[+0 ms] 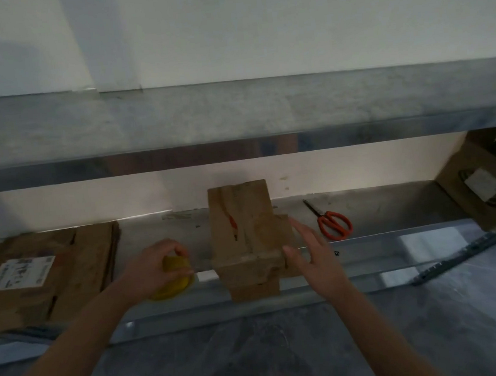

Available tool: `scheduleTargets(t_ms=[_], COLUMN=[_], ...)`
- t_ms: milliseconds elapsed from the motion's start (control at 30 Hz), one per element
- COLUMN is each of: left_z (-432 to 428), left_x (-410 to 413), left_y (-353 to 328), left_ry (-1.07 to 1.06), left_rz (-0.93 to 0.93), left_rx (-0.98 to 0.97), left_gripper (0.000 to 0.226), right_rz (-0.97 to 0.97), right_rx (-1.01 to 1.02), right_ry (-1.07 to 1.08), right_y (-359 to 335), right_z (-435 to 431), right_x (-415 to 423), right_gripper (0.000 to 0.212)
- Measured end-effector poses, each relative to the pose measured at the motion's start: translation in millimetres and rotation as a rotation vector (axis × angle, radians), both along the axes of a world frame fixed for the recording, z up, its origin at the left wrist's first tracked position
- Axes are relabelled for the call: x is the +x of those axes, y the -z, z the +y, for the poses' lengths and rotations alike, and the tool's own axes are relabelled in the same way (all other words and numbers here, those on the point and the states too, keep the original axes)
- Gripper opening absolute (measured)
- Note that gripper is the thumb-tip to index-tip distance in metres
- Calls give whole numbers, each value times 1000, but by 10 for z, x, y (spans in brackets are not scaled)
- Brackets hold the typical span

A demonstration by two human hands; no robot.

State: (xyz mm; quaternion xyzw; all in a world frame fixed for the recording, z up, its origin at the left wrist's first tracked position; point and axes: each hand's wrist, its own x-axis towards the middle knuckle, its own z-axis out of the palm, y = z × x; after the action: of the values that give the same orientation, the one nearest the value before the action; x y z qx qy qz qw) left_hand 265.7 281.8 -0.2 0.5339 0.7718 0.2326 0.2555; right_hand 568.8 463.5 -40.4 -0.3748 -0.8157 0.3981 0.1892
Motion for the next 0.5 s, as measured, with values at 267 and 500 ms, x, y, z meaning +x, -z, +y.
scheduleTargets(t_ms=[267,500], left_z=[-32,-55], left_x=[278,542], left_y=[-139,-126], left_ry=[-193,-333], left_rz=[7,50], left_rx=[-20,-63], left_gripper=[27,27], right_rz=[-444,-670], right_rx=[282,231], right_ry=[68,125], right_y=[639,955], right_z=[1212,1592], right_x=[579,593], right_gripper=[59,47])
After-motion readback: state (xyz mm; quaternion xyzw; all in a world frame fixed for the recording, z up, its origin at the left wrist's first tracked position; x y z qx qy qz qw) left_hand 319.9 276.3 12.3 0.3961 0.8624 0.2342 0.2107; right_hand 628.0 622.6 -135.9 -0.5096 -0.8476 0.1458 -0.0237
